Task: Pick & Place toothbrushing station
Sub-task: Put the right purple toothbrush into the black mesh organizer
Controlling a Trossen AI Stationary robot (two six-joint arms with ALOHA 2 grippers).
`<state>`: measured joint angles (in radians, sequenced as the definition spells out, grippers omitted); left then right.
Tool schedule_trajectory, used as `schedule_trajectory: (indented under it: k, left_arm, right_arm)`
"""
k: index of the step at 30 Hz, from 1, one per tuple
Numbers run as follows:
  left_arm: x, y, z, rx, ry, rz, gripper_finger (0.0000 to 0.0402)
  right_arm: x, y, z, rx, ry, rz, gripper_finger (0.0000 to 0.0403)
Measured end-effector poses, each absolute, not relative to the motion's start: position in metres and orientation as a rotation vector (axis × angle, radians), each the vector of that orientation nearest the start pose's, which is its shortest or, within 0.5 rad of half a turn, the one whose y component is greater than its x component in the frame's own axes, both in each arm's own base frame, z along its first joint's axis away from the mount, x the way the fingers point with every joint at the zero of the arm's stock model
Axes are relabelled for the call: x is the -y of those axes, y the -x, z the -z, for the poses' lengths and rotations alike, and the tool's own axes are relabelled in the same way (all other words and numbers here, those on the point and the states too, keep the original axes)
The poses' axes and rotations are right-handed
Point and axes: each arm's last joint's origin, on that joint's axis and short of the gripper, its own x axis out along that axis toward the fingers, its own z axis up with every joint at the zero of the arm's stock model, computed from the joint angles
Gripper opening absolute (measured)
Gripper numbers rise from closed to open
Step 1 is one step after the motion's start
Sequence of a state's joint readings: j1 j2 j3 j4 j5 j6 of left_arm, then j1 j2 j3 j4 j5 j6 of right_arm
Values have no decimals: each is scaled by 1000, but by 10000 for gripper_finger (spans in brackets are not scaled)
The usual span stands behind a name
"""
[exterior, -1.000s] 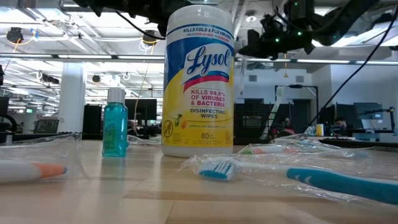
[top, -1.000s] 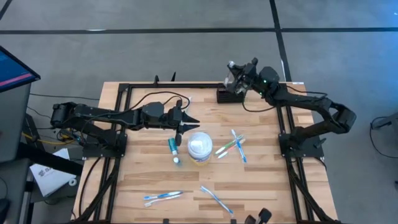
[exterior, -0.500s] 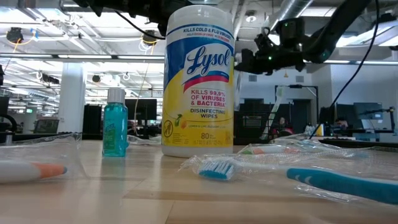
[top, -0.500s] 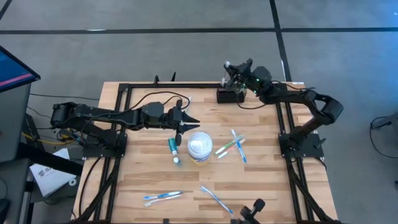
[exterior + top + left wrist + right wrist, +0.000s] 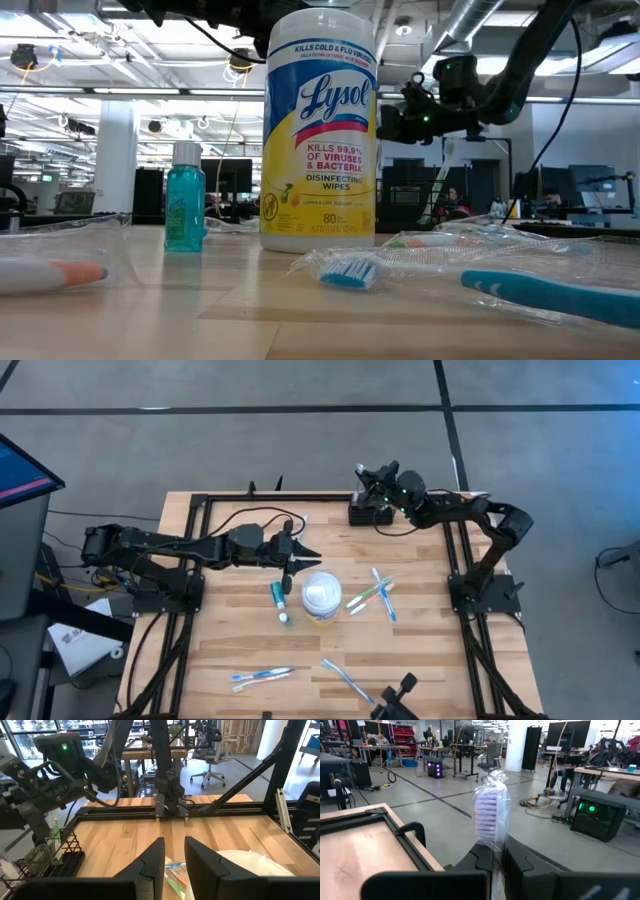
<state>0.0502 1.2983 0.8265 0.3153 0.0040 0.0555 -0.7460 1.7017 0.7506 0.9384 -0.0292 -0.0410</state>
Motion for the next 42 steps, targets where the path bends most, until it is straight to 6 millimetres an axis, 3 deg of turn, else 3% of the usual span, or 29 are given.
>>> schedule_trajectory:
  k: [24,30,42]
  left_arm:
    - [-14,-290,-285,-158,-51,-41,67]
    - [-14,-290,-285,-158,-51,-42,67]
    - [-14,-290,-285,-159,-51,-41,67]
  right_arm:
    - [233,-253,-186,-97,-13,716,5]
    - [237,-258,-168,-94,-33,713,5]
    - [237,-259,-170,-65,-30,714,19]
